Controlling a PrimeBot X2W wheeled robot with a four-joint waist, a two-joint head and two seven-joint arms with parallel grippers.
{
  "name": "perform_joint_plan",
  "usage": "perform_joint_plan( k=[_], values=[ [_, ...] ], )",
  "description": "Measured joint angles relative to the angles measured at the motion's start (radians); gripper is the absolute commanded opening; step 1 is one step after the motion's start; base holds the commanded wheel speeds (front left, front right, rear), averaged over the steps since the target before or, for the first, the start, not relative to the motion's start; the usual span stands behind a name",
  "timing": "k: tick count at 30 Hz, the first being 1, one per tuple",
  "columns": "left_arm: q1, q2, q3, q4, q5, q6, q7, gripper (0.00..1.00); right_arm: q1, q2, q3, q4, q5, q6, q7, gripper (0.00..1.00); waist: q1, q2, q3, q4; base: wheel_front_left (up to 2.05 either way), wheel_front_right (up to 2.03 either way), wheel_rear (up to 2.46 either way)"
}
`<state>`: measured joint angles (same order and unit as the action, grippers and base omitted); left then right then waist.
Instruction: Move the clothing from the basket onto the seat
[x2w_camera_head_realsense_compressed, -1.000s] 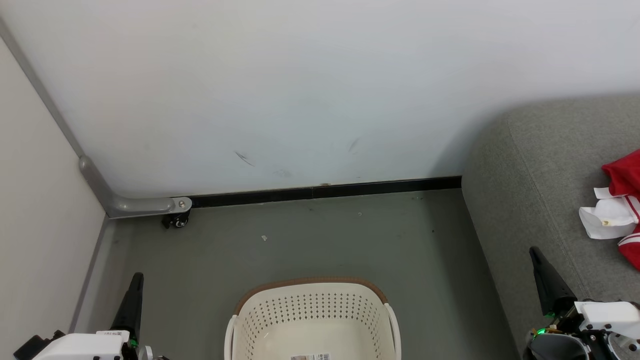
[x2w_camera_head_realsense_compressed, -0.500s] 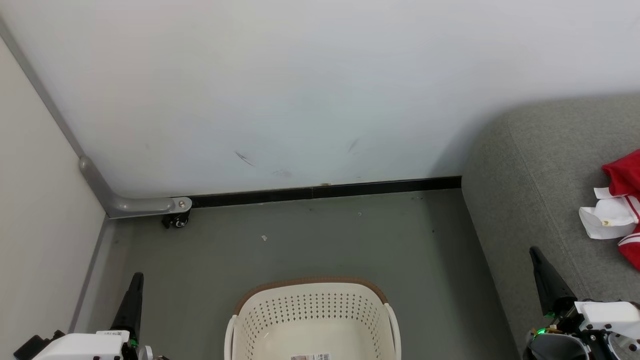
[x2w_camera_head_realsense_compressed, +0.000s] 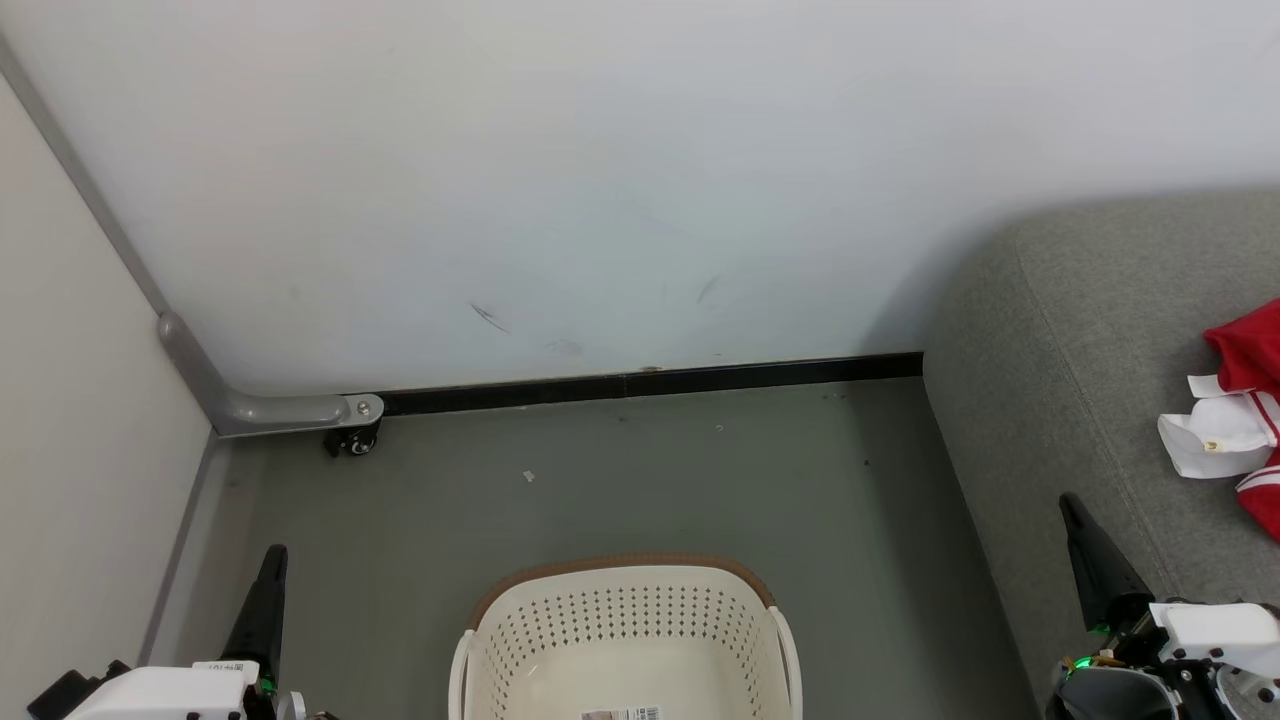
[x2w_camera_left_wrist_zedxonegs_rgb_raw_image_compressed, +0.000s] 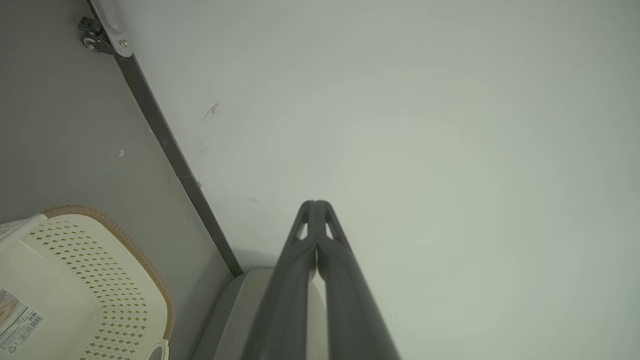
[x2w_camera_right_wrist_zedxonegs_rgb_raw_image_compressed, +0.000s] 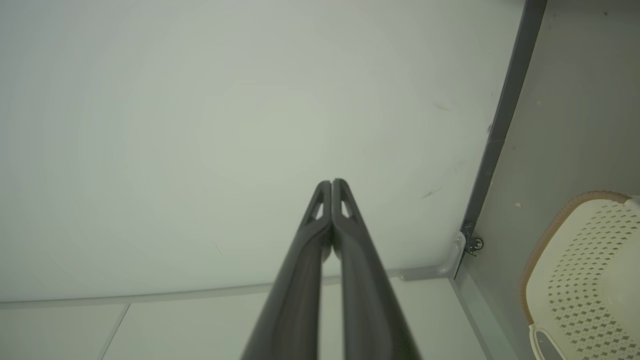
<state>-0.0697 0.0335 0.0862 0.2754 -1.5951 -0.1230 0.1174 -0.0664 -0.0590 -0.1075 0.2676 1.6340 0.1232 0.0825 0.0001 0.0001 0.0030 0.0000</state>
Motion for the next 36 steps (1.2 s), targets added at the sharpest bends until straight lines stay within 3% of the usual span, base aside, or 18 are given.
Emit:
perform_joint_plan(
  k=[36],
  values=[
    [0.0,0.0,0.0,0.0,-0.003,0.0,0.0,0.0,0.0,0.0,-0.001,0.0,0.0,0.0,0.001,0.0,0.0,0.0,0.0,0.0,0.0,0.0,0.0]
  ],
)
